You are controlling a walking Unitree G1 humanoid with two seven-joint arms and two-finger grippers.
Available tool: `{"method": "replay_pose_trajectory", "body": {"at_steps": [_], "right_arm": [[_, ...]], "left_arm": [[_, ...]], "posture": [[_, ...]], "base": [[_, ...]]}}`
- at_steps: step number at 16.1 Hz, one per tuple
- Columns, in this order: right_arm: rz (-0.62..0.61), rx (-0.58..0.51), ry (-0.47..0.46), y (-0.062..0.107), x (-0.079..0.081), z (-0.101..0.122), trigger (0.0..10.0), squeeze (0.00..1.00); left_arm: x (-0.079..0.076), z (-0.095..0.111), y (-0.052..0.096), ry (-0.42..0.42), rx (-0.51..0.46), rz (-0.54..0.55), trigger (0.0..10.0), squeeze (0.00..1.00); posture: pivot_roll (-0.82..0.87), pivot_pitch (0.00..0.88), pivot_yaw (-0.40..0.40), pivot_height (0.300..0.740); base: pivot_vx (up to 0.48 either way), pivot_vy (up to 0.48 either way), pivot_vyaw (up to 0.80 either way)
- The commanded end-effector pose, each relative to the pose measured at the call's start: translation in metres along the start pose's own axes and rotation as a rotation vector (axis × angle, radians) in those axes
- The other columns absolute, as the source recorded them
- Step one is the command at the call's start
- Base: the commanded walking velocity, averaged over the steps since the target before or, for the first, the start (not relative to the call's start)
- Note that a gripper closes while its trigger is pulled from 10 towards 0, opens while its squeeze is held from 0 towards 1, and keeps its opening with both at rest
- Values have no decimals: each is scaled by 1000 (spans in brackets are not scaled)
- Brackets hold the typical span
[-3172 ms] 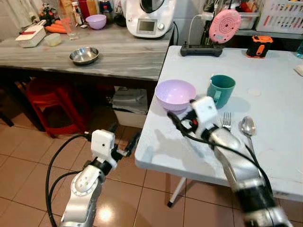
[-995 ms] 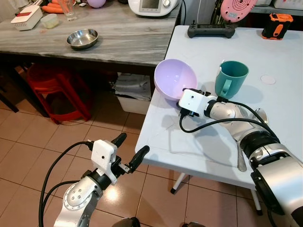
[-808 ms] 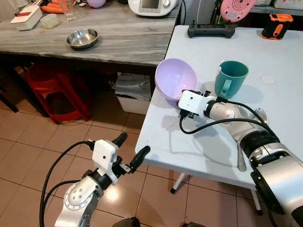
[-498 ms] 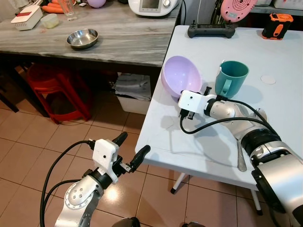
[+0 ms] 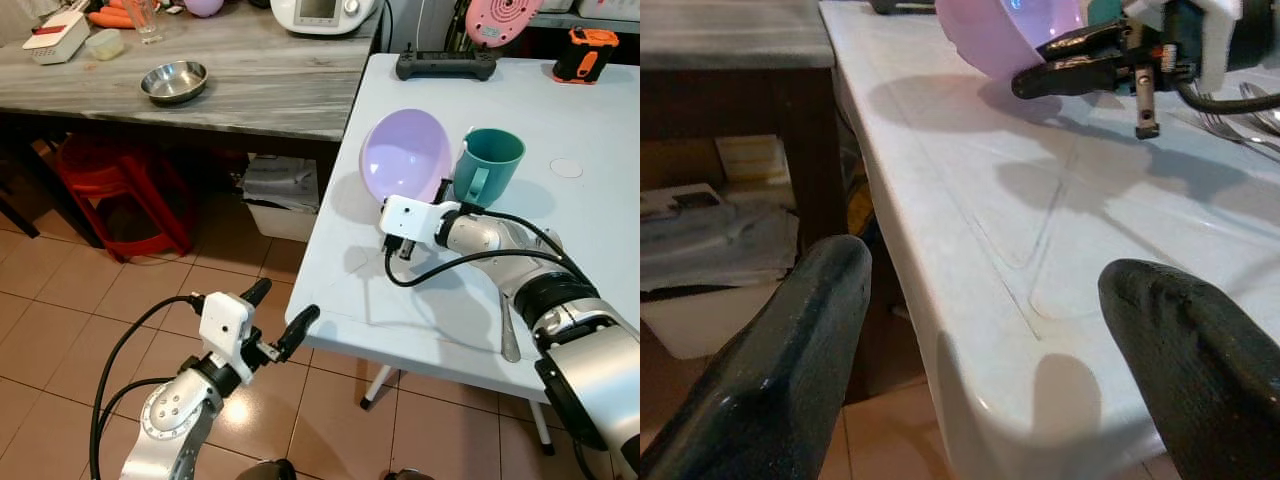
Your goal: Setting the table
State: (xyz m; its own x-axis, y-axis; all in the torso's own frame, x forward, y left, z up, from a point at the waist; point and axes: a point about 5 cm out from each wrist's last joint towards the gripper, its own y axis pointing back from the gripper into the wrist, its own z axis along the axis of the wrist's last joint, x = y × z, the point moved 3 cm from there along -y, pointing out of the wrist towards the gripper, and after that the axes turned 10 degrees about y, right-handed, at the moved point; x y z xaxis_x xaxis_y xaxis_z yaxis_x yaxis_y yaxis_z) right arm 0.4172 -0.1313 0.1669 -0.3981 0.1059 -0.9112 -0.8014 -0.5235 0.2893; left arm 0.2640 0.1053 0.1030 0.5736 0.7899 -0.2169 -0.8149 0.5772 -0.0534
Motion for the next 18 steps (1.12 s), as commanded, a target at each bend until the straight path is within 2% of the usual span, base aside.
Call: {"method": "replay_pose_trajectory", "body": {"at_steps": [1, 5, 6, 8, 10, 13, 14, 16, 17, 18], "right_arm": [[-26, -45, 13, 0, -10, 7, 0, 0], [-111, -197, -22, 6, -18, 25, 0, 0], [-141, -249, -55, 8, -20, 31, 0, 0], [-220, -333, -168, 14, -20, 42, 0, 0], [-306, -375, -305, 23, -12, 50, 0, 0], [-426, -360, -493, 38, -1, 53, 0, 0], [-483, -342, -599, 46, 4, 54, 0, 0], [-529, -326, -676, 56, 8, 57, 118, 0], [-548, -327, -712, 63, 11, 62, 1137, 0], [-557, -317, -734, 67, 13, 64, 10000, 0]], "left_arm": [[4, 1, 1, -16, -3, 21, 10000, 0], [15, 10, -9, -52, -59, 94, 10000, 0], [23, 11, -11, -59, -66, 149, 10000, 0], [40, 13, -14, -86, -77, 279, 10000, 0], [54, 15, -16, -100, -85, 382, 10000, 0], [63, 17, -14, -86, -98, 444, 10000, 0], [67, 19, -14, -79, -112, 468, 10000, 0], [70, 22, -16, -79, -123, 489, 10000, 0], [72, 24, -18, -78, -131, 500, 10000, 0], [73, 25, -19, -74, -135, 510, 10000, 0]], "posture": [[13, 134, 69, 740], [-3, 106, 60, 740], [-6, 101, 59, 740], [-20, 80, 49, 740], [-25, 73, 46, 740], [-41, 71, 51, 740], [-41, 71, 51, 740], [-52, 72, 54, 740], [-52, 72, 54, 740], [-52, 72, 54, 740]], "base": [[0, 0, 0], [0, 0, 0], [0, 0, 0], [0, 0, 0], [0, 0, 0], [0, 0, 0], [0, 0, 0], [0, 0, 0], [0, 0, 0], [0, 0, 0]]}}
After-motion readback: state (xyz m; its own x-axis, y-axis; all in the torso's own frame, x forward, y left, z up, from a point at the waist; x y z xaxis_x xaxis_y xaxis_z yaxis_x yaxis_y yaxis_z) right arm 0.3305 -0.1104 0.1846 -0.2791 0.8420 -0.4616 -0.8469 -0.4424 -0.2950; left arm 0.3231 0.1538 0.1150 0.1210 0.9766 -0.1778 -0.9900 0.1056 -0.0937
